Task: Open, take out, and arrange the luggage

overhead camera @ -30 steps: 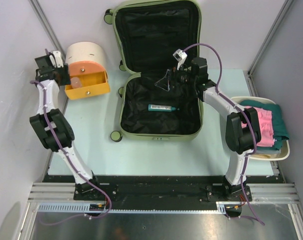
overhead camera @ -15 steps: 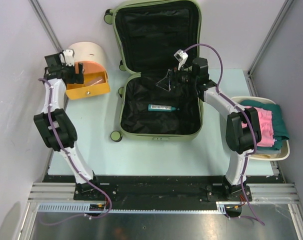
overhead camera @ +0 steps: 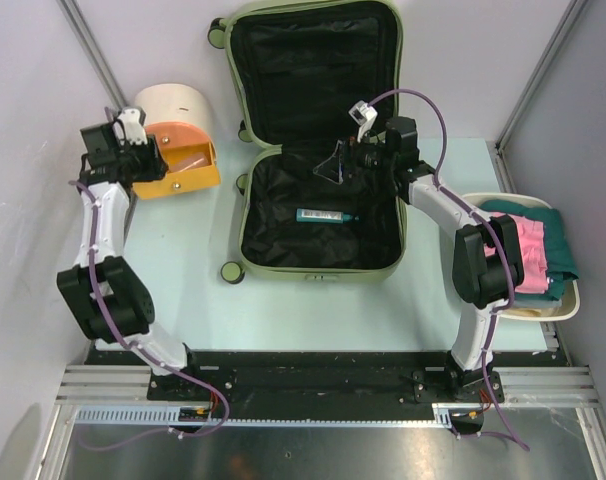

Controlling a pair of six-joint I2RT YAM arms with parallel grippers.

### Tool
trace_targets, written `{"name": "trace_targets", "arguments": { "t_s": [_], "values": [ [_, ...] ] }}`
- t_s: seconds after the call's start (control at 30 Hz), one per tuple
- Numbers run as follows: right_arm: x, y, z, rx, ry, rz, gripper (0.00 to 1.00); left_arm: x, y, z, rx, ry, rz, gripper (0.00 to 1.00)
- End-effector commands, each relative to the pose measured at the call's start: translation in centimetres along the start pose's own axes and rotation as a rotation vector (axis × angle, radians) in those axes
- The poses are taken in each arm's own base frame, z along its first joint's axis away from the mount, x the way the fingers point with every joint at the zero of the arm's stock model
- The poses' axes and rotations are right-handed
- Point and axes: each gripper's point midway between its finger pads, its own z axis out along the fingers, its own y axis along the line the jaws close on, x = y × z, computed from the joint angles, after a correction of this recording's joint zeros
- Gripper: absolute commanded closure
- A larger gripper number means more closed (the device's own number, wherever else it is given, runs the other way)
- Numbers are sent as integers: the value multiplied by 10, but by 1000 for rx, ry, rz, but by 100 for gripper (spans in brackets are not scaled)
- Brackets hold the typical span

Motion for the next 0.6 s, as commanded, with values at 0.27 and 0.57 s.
{"name": "trace_targets", "arguments": {
  "t_s": [0.27, 0.57],
  "values": [
    [-14, -1, -7, 68, -1, -53, 8, 35, -16, 29, 37, 75, -266, 67],
    [-12, -28, -22, 170, -11, 15, 6, -1, 3, 79, 17, -38, -274, 67]
  ]
}}
